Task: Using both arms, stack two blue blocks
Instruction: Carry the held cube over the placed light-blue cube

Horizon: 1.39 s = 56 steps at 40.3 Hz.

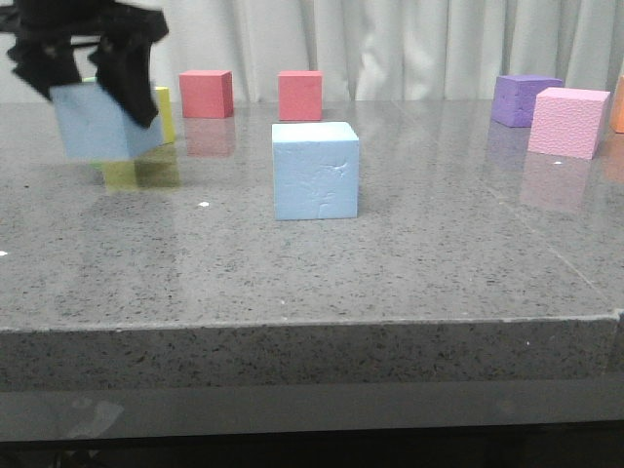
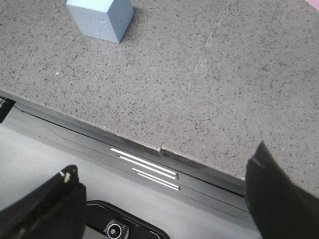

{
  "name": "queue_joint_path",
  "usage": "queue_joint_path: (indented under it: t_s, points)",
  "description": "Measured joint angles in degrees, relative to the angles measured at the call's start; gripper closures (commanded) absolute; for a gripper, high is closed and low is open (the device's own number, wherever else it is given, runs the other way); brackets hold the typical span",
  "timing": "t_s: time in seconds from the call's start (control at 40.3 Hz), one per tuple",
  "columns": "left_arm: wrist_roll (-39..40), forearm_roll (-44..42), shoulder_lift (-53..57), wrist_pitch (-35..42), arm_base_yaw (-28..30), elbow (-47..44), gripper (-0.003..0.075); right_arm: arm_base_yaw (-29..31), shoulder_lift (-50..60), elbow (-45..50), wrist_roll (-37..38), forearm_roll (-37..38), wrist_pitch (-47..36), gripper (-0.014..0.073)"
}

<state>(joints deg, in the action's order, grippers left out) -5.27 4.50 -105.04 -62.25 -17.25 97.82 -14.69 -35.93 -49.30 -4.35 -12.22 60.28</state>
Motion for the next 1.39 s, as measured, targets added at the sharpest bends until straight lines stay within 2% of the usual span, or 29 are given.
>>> queue_joint_path:
  t_s: [0.149,0.323,0.546,0.745,0.918,1.39]
  points:
    - [-12.34,6.10,0.00,-5.95,-1.82,7.64,0.0437,0.00,0.00,0.00,0.00,0.00,0.00,-0.0054]
    - [-26.70,8.11,0.00,-8.75,-6.92,13.79,0.0437,0.00,0.00,0.00,0.00,0.00,0.00,-0.0054]
    - [-41.92,8.52,0.00,-9.71,-15.46,15.44,0.0437,0.00,0.00,0.00,0.00,0.00,0.00,-0.0054]
    - [-50.46,8.79,-0.66,-9.71,-19.62,15.44,0.0437,0.00,0.00,0.00,0.00,0.00,0.00,-0.0054]
    - [-53.34,8.79,-1.03,-9.71,-19.95,15.44,0.0437,0.00,0.00,0.00,0.00,0.00,0.00,-0.0054]
    - [-53.74,6.17,-3.61,-9.71,-19.95,15.44,0.0435,0.00,0.00,0.00,0.00,0.00,0.00,-0.0054]
